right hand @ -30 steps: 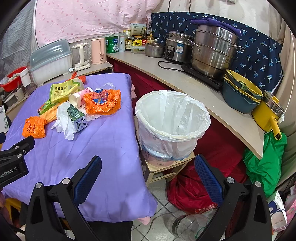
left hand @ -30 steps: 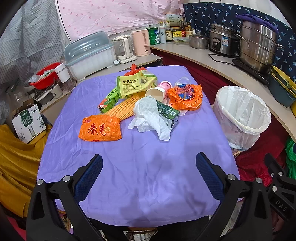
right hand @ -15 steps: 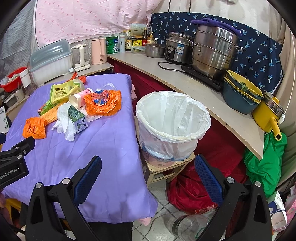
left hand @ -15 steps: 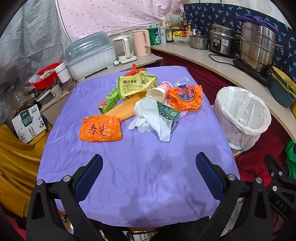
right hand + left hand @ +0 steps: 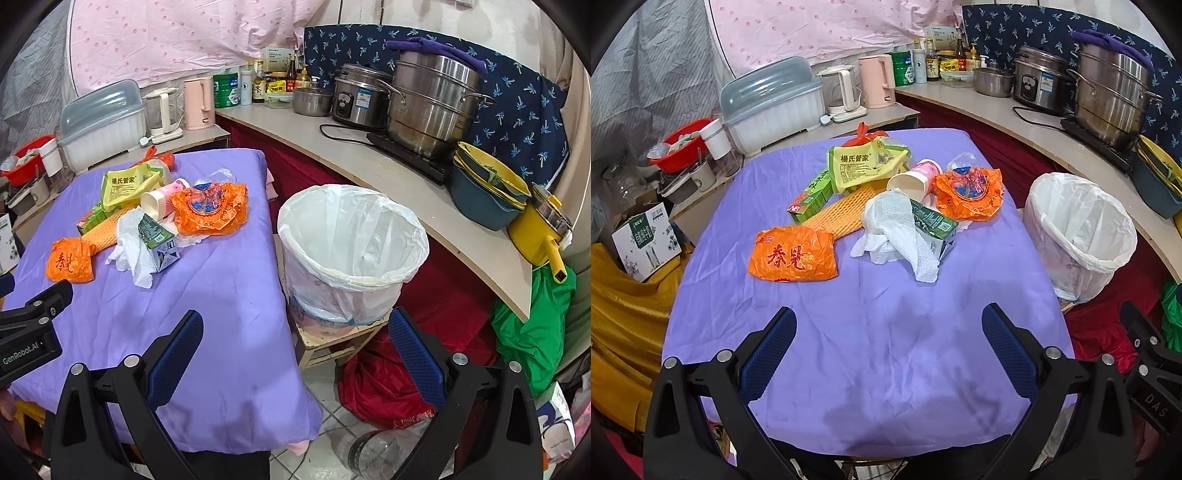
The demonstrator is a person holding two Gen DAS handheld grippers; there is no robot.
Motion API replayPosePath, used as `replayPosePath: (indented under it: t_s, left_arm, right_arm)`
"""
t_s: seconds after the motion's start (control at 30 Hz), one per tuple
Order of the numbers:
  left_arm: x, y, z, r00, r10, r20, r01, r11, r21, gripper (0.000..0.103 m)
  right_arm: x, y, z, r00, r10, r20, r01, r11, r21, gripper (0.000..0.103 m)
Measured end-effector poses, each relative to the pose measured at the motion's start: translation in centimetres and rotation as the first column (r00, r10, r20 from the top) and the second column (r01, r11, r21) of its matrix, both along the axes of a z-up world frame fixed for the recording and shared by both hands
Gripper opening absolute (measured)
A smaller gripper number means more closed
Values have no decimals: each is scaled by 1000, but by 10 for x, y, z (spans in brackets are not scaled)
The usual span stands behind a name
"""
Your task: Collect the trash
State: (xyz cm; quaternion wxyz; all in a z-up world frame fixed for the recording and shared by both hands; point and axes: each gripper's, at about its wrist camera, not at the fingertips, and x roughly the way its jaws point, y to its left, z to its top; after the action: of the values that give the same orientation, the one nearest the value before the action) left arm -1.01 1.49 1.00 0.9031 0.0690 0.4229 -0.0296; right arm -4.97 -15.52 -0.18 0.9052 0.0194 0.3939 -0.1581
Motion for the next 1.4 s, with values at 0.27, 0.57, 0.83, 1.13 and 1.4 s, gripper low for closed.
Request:
replayPosePath:
  t_s: [0.27, 0.57, 0.83, 1.13, 1.4]
  left_arm:
    - [19, 17, -12, 999, 28, -29, -28, 1000, -12, 96]
    - [54, 64, -35, 993, 107, -57, -110, 993, -40, 96]
    - [92, 102, -64, 986, 151, -73, -155, 986, -59, 96]
    - [136, 131, -97, 977, 186, -105, -193, 979, -59, 96]
    - [157, 126, -116, 977, 166, -137, -177, 982, -65, 85]
  right_arm:
    - [19, 10, -9, 1000, 8, 2, -8, 1000, 16, 96]
    - [54, 32, -29, 1000, 25, 18, -26, 999, 29, 96]
    - [98, 61, -53, 994, 110, 5, -110, 991, 70, 96]
    - [139, 93, -78, 985, 169, -39, -163, 979, 122, 96]
    - [156, 121, -98, 971, 230, -73, -215, 962, 165, 84]
